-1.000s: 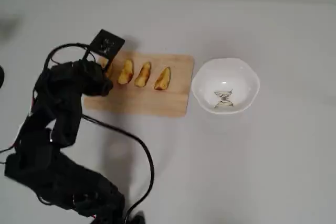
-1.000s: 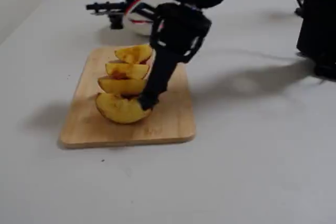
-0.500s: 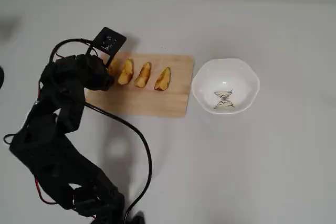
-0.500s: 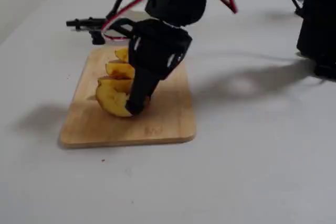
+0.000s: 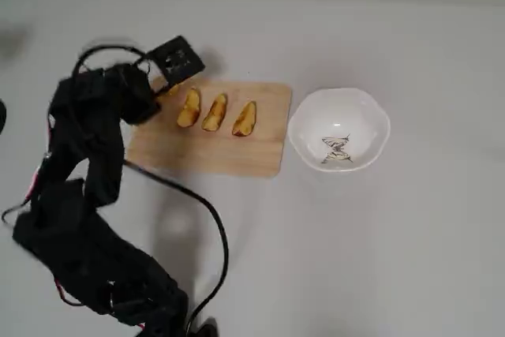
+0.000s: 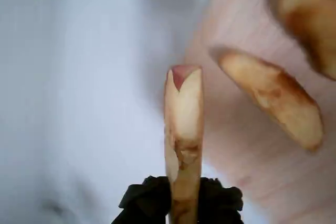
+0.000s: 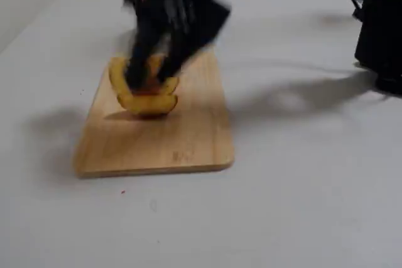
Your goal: Pick up the leftmost apple slice from the cutting board and place it into the bowl
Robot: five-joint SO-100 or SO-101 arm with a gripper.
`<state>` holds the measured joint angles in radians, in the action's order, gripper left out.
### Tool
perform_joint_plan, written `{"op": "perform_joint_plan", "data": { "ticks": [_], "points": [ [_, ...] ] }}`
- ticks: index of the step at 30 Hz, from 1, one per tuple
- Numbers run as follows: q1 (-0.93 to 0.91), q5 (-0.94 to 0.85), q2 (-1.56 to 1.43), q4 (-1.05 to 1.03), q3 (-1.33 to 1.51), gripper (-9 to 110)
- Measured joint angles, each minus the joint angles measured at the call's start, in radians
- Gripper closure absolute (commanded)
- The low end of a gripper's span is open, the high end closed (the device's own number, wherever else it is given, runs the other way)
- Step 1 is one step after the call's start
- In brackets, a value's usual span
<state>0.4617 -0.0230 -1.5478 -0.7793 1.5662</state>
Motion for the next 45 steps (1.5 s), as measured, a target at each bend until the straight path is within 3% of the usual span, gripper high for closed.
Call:
{"op": "perform_joint_plan", "data": {
  "ticks": [11, 30, 37, 39, 41, 44, 45],
  "points": [
    [-0.434, 0.414, -0.137, -0.184, -0.044, 101],
    [-0.681, 0.486, 0.107, -0.29, -0.173, 99],
    [-0.698, 0.472, 0.112, -0.29, -0.179, 74],
    [-0.698, 0.465, 0.112, -0.29, -0.179, 72],
    [-0.698, 0.462, 0.112, -0.29, -0.179, 76],
    [-0.698, 0.454, 0.123, -0.29, -0.181, 101],
    [-0.698, 0.451, 0.124, -0.29, -0.181, 101]
  ]
}}
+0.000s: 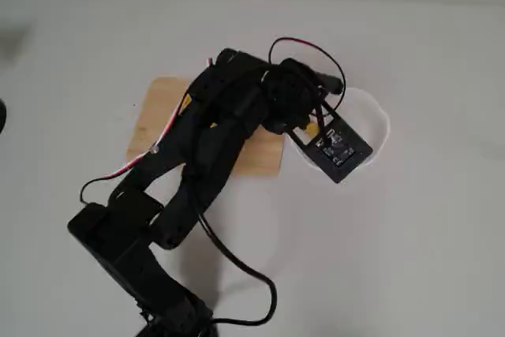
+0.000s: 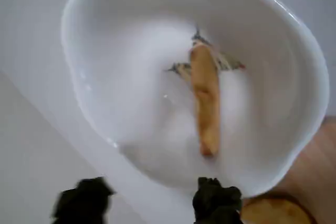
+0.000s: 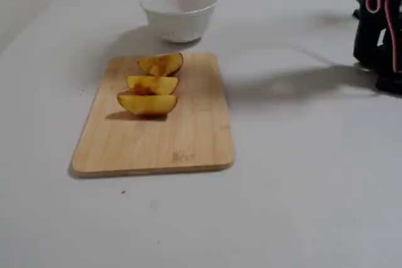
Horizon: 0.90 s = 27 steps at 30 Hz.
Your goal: Pick up the leftmost apple slice from the cutting board and place it into the bowl
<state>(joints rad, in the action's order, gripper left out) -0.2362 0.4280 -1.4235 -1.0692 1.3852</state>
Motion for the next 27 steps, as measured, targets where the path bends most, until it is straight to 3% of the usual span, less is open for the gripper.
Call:
{"op": "perform_joint_plan", "data": {
  "ticks": [12, 21, 27],
  "points": [
    [0.1, -0.107, -0.094, -0.052, 0.0, 101],
    [0.302, -0.285, -0.661, -0.052, 0.288, 101],
    [0.327, -0.393, -1.101, -0.025, 0.595, 102]
  ]
}}
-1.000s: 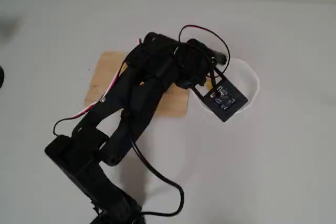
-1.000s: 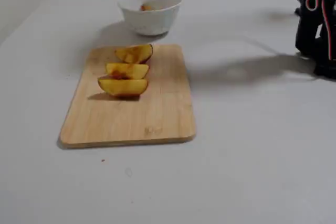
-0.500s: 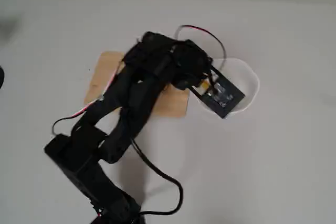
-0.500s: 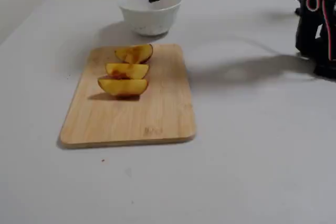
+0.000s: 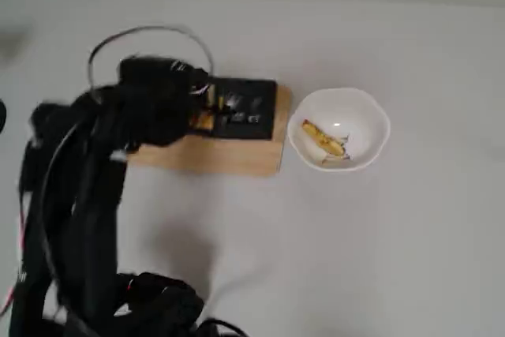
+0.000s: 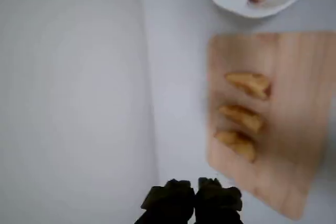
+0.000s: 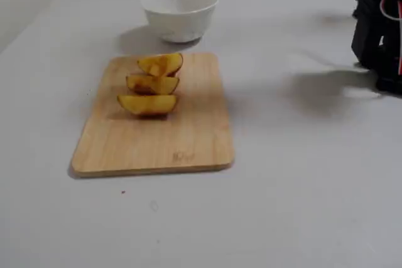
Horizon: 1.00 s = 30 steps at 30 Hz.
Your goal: Pick up the leftmost apple slice from the cutting board and place it into the bowl
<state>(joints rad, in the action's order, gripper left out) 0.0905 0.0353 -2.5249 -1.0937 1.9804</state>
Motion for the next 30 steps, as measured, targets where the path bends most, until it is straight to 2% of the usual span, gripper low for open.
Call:
{"op": "perform_joint_plan", "data": {
  "ticks": [15, 21, 30],
  "points": [
    [-0.041, -0.114, -0.732, 0.009, 0.617, 102],
    [0.003, -0.114, -0.784, -0.02, 0.738, 101],
    [0.258, -0.16, -0.802, -0.021, 0.839, 101]
  ]
}}
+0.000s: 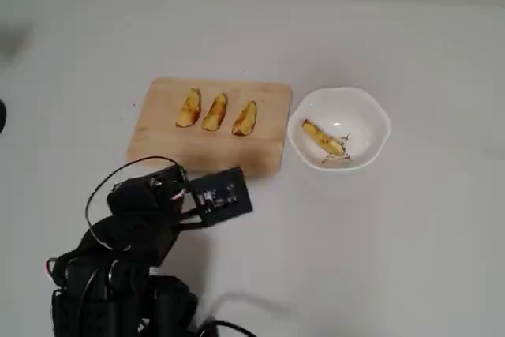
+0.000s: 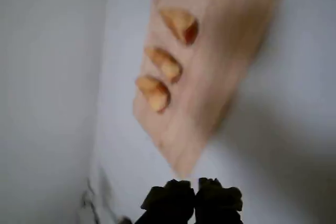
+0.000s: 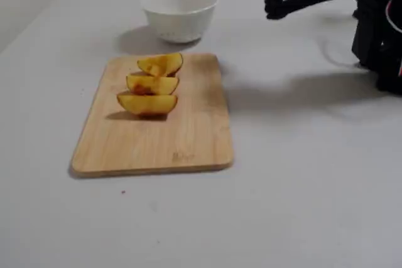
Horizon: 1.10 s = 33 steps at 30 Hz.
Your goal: Pick up the leftmost apple slice from the cutting board and place it into the bowl
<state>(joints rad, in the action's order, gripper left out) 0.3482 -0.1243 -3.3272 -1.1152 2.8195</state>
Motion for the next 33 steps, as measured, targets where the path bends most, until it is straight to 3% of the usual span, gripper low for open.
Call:
{"op": "perform_joint_plan", "data": {
  "ticks": [4, 10, 23, 33],
  "points": [
    [0.163, -0.037, -0.005, 0.0, 0.038, 101],
    [0.224, -0.037, -0.006, 0.006, 0.106, 101],
    [0.219, 0.012, -0.006, 0.014, 0.216, 101],
    [0.012, 0.032, -0.003, -0.002, 0.225, 101]
  ]
}}
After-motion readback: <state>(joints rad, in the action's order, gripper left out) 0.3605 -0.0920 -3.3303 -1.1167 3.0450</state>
